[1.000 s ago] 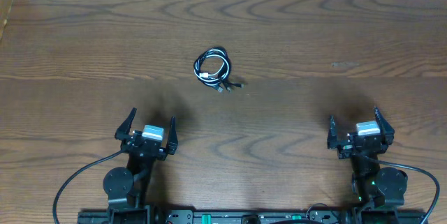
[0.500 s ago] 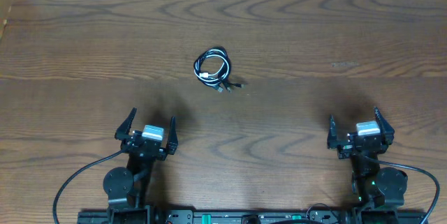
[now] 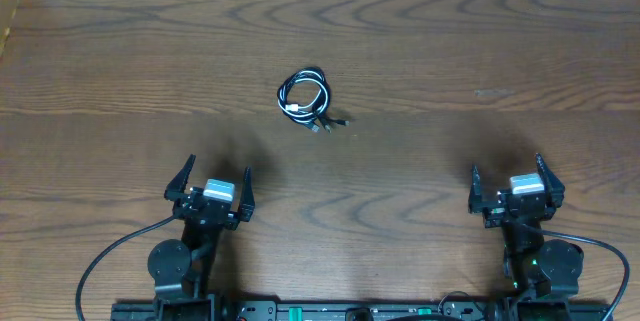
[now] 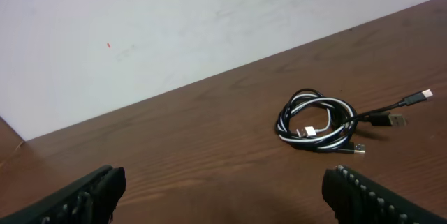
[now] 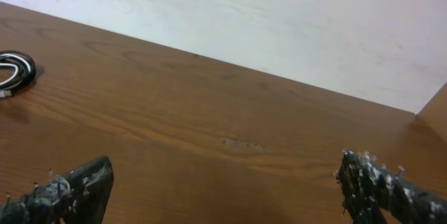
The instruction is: Untangle cables
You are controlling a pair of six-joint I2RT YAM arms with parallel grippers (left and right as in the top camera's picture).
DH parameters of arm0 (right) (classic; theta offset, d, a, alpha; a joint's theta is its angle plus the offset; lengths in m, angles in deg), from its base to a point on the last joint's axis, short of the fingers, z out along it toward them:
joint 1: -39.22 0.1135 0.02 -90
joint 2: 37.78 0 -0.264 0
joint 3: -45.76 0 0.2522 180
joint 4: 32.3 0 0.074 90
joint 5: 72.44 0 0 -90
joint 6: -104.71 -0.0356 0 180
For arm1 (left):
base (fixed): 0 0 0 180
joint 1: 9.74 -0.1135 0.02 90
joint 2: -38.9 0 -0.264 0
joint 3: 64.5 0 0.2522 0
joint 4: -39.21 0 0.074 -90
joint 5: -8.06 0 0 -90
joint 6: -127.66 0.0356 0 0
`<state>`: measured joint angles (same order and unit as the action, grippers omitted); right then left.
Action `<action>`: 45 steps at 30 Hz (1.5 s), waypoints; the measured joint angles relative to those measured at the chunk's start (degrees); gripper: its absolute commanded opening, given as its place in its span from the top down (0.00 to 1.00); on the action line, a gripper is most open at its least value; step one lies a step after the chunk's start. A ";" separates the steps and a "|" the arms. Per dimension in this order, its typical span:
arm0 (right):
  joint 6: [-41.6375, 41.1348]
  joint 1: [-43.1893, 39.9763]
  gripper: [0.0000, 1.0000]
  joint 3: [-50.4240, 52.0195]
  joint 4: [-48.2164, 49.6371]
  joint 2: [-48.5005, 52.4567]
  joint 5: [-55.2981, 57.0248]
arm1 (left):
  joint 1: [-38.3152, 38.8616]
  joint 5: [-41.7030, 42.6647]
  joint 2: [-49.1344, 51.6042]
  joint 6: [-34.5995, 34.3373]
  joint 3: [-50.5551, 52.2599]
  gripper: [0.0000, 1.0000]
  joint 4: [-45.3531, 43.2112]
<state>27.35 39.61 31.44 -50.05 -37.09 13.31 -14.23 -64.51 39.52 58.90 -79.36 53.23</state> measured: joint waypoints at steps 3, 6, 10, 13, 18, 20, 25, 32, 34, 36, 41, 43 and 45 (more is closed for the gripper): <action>0.00 0.00 0.01 0.00 0.00 0.00 0.00 | 0.00 0.11 0.00 0.00 0.00 0.05 -0.02; 0.00 0.00 0.01 0.00 0.00 0.00 0.00 | 0.00 1.14 0.00 -0.26 0.00 0.05 -0.11; 0.00 0.00 0.01 0.00 0.00 0.00 -0.02 | 0.00 2.23 0.00 -3.45 -0.11 0.05 -0.07; -0.02 0.00 0.01 0.00 0.42 0.00 -0.13 | 0.00 2.89 0.00 -6.47 -0.46 0.05 0.44; -1.66 0.02 0.01 0.00 1.44 0.00 -1.29 | 0.00 5.92 0.94 -9.51 -2.19 0.05 2.51; -3.08 0.00 0.01 0.00 1.46 0.00 -1.42 | 0.00 7.80 2.49 -10.01 -3.89 0.05 2.58; -6.32 0.00 0.01 -0.94 1.07 0.63 -1.68 | 0.00 12.48 11.06 -10.80 -12.07 0.05 3.43; -8.92 0.00 0.01 -13.42 -5.07 11.26 -2.93 | 0.00 17.70 31.67 -11.19 -29.83 0.05 10.56; -9.16 0.00 0.01 -18.16 -7.04 15.58 -4.09 | 0.00 19.17 37.77 -11.21 -35.78 0.05 14.40; -9.31 0.00 0.01 -23.69 -9.99 20.65 -5.84 | 0.02 20.92 43.78 -11.39 -41.97 0.05 18.01; -9.53 0.00 0.01 -38.97 -20.41 33.77 -9.33 | 1.57 23.08 58.01 -11.56 -56.26 0.05 28.20; -9.55 0.00 0.01 -44.74 -25.20 38.73 -10.56 | 2.64 23.06 62.66 -11.17 -60.78 0.05 31.43; -9.62 0.00 0.01 -49.68 -29.11 42.93 -11.96 | 3.85 22.71 67.12 -11.04 -65.11 0.05 33.90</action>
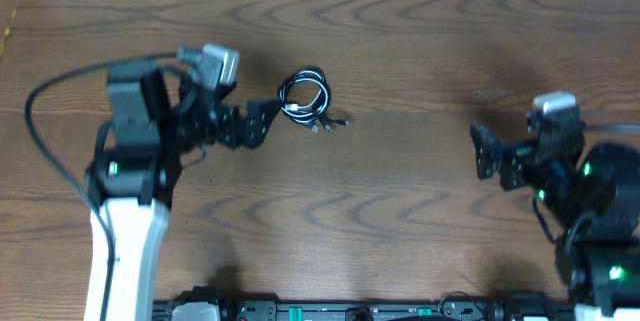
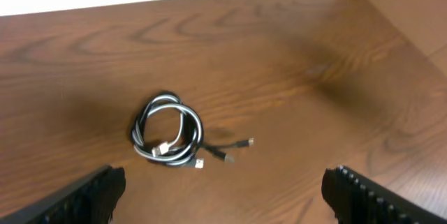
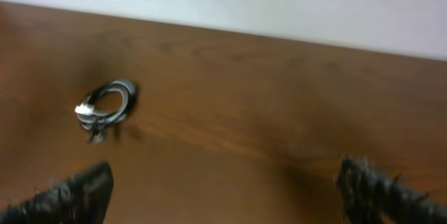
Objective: Untangle cables
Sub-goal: 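Reach the left gripper to the cable bundle and grasp a loop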
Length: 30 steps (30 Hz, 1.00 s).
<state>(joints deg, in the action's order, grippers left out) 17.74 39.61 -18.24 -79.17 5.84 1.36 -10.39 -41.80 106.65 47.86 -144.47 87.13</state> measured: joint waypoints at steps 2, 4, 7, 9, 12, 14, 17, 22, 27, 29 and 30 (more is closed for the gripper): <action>0.00 0.02 0.01 -5.75 -5.14 5.16 -1.70 | 1.33 -0.72 4.76 0.17 -4.68 0.05 3.85; -0.04 0.00 0.01 -10.49 -8.98 9.29 -2.99 | 2.67 -1.29 10.14 0.61 -10.05 0.05 9.09; 0.11 0.00 0.01 -16.96 -13.22 14.56 -4.33 | 4.37 -2.71 17.79 1.73 -17.00 0.05 15.56; 0.61 0.00 0.01 -20.46 -14.45 17.68 -5.55 | 5.33 -3.93 22.43 2.12 -20.04 0.05 16.39; 1.14 0.00 0.01 -22.12 -13.68 20.22 -6.75 | 6.19 -5.03 28.28 2.43 -21.62 0.05 11.89; 1.14 0.00 0.01 -22.12 -13.84 21.18 -7.13 | 6.19 -5.53 30.99 2.43 -21.70 0.05 11.21; 0.92 0.00 0.01 -22.12 -14.08 22.40 -7.91 | 6.19 -6.54 34.47 2.45 -21.68 0.05 7.96; 0.90 0.00 0.08 -22.12 -14.99 23.78 -8.70 | 6.19 -9.79 41.97 2.40 -21.68 0.09 1.75; 0.48 0.00 0.14 -22.12 -15.74 24.70 -8.98 | 6.51 -16.11 48.28 2.49 -21.68 0.12 -2.08; 0.46 0.00 0.15 -22.12 -15.78 25.09 -9.03 | 6.93 -18.93 50.18 2.47 -21.68 0.14 -2.97; 0.46 0.00 0.15 -22.12 -15.78 25.33 -9.07 | 7.23 -20.11 50.88 2.47 -21.68 0.15 -3.28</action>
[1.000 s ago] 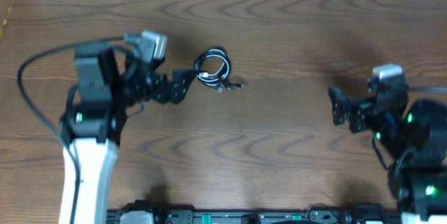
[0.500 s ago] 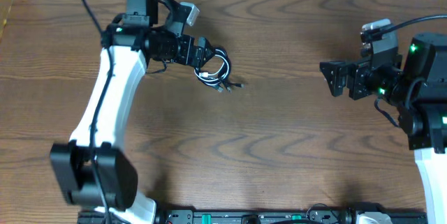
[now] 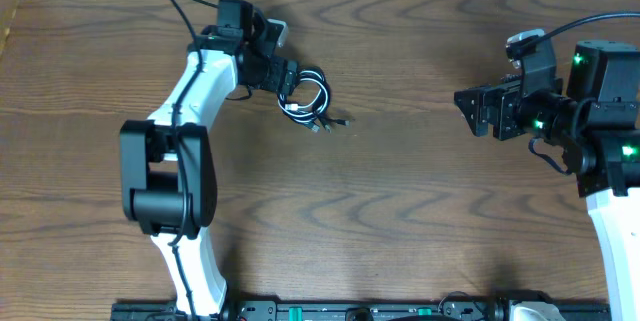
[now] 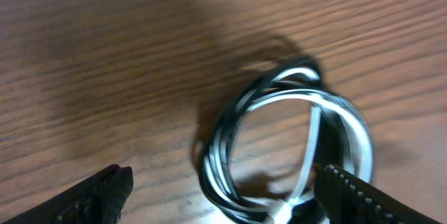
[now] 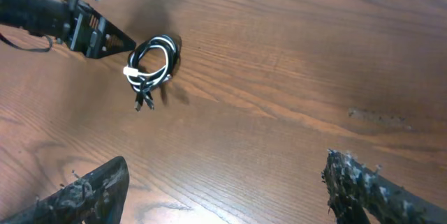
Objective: Untangle cables
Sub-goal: 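Reach the left gripper to the cable bundle and grasp a loop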
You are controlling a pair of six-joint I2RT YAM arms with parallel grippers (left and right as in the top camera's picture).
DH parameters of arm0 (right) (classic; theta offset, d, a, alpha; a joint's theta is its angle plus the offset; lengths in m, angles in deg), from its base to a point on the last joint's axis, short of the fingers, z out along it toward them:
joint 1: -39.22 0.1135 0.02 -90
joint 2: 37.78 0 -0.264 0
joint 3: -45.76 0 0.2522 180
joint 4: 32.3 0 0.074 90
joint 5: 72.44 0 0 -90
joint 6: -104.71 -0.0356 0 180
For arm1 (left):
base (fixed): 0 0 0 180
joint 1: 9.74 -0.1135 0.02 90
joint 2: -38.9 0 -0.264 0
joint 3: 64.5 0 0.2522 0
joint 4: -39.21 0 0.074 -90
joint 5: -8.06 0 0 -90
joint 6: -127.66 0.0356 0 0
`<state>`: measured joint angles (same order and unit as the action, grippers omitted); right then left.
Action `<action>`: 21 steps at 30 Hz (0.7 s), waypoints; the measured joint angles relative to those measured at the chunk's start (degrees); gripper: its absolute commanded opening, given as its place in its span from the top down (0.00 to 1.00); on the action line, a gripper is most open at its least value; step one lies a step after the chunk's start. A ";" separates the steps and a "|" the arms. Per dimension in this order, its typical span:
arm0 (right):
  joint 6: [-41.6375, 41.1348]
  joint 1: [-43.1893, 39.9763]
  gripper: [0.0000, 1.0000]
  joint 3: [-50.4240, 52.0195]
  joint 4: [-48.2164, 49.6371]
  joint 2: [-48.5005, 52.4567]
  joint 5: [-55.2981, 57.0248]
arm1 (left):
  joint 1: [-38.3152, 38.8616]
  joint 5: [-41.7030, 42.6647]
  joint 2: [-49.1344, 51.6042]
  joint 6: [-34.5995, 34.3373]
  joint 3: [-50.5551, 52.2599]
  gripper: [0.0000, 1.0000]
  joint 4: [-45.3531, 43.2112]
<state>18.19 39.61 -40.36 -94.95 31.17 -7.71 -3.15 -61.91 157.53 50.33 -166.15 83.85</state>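
Observation:
A small coil of black and white cables (image 3: pixel 312 97) lies on the wooden table (image 3: pixel 400 221), left of centre toward the back, with its plug ends sticking out toward the front right. My left gripper (image 3: pixel 287 79) is open right at the coil's left edge. In the left wrist view the coil (image 4: pixel 293 137) fills the space just ahead of the spread fingers (image 4: pixel 105 189). My right gripper (image 3: pixel 466 111) hangs open far to the right, nothing between its fingers. The right wrist view shows the coil (image 5: pixel 155 62) in the distance.
The white left arm (image 3: pixel 190 91) reaches up the left side of the table to the coil. The right arm's body (image 3: pixel 590 91) stands at the right edge. A pale wall strip borders the back of the table.
My left gripper has moved right and farther back, from a little left of the coil to its left edge. My right gripper has moved slightly left. The coil lies where it was.
Both grippers first stood open near the front of the table, far from the coil. Then the left arm was reaching toward the coil's left side and the right arm was raised at the right. Now the left gripper is open at the coil.

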 measured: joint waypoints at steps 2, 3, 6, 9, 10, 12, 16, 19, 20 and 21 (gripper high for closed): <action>0.00 0.00 0.15 0.00 0.00 0.31 0.00 | 0.81 -2.47 0.85 0.02 0.00 0.19 -0.74; 0.00 0.00 0.18 0.00 0.00 0.42 -0.02 | 1.20 -3.50 1.11 0.07 0.00 0.22 -1.11; -0.09 0.00 0.20 0.00 -0.02 0.68 -0.07 | 2.86 -6.58 2.05 0.09 0.00 0.35 -1.86; -0.15 0.00 0.22 0.00 -0.04 0.94 -0.04 | 4.28 -9.03 3.45 0.13 0.00 0.41 -2.62; -0.15 0.00 0.22 0.00 -0.04 0.96 -0.04 | 4.76 -10.08 4.00 0.15 0.00 0.43 -2.89; -0.13 0.00 0.22 0.00 -0.15 0.96 -0.04 | 5.33 -11.85 5.07 0.11 0.00 0.50 -3.28; -0.13 0.00 0.24 0.00 -0.59 0.98 -0.04 | 5.62 -14.21 6.23 0.02 -0.22 0.76 -4.22; -0.13 0.00 0.27 0.00 -0.76 0.98 -0.02 | 5.70 -14.49 6.36 -0.20 -0.28 0.92 -4.26; -0.17 0.00 0.28 0.00 -0.76 0.98 -0.02 | 5.81 -14.47 6.36 -0.37 -0.33 0.92 -4.22; -0.15 0.00 0.29 0.00 -0.76 0.98 -0.04 | 5.92 -14.64 6.36 -0.85 -0.33 0.93 -4.20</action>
<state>18.04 39.61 -40.36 -95.71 32.15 -7.76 2.77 -76.55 163.89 49.48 -166.48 79.65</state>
